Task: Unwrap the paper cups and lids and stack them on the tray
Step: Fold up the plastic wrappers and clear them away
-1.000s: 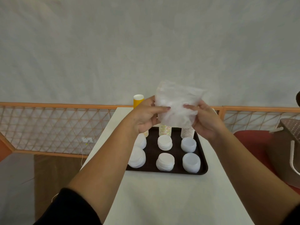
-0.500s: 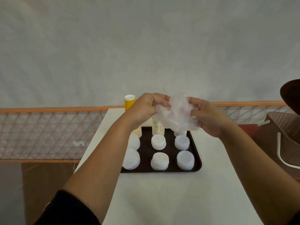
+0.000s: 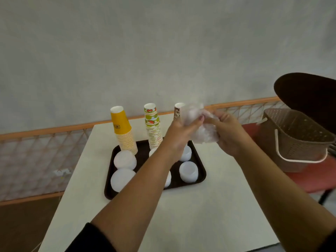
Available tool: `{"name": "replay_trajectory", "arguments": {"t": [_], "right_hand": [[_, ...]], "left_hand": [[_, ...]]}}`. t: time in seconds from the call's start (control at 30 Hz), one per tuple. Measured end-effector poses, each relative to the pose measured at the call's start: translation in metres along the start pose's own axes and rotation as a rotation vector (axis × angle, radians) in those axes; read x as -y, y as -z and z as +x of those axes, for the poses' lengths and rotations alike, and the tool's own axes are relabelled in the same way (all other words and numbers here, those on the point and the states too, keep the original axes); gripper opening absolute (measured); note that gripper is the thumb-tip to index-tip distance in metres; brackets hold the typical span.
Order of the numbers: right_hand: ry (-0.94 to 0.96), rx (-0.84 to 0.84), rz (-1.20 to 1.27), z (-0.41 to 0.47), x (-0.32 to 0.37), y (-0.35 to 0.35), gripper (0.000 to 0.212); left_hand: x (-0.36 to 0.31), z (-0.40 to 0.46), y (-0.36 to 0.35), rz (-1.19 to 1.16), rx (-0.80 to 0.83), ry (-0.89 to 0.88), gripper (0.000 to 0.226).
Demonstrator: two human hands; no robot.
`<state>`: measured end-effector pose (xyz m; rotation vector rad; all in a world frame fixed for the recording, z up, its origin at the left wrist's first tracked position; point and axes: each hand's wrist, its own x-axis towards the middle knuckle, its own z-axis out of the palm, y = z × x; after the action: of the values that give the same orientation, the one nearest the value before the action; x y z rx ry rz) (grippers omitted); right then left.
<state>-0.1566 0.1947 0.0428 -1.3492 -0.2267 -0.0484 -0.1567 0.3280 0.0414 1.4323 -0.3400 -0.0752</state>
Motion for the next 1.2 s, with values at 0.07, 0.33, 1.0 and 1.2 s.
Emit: {"name": "replay_trajectory", "arguments": {"t": [0.07,0.33,1.0,1.2], "right_hand": [[-0.066,0.045,0.087,-0.006,-0.001,0.016,0.024],[0.012,-0.12,-0.315,-0.06,-0.016,0.094,0.031],[-0.607,-0.955,-0.562,-0.333,-0.216,0.3,0.034],[-0.808,-0.83,-0.702,-0.367,-0.362,0.333,0.027]], "left_hand": [[0.003,0.0,-0.007,-0.124,0.026,0.034,0.013],[0.051,0.009,-0.077,-0.073,0.034,0.234,0.007],[0.346,-0.128,-0.306,0.659,0.764,0.194,0.021],[0.481,-0.153,-0.315,0.907,0.941,0.416,0.036]]}}
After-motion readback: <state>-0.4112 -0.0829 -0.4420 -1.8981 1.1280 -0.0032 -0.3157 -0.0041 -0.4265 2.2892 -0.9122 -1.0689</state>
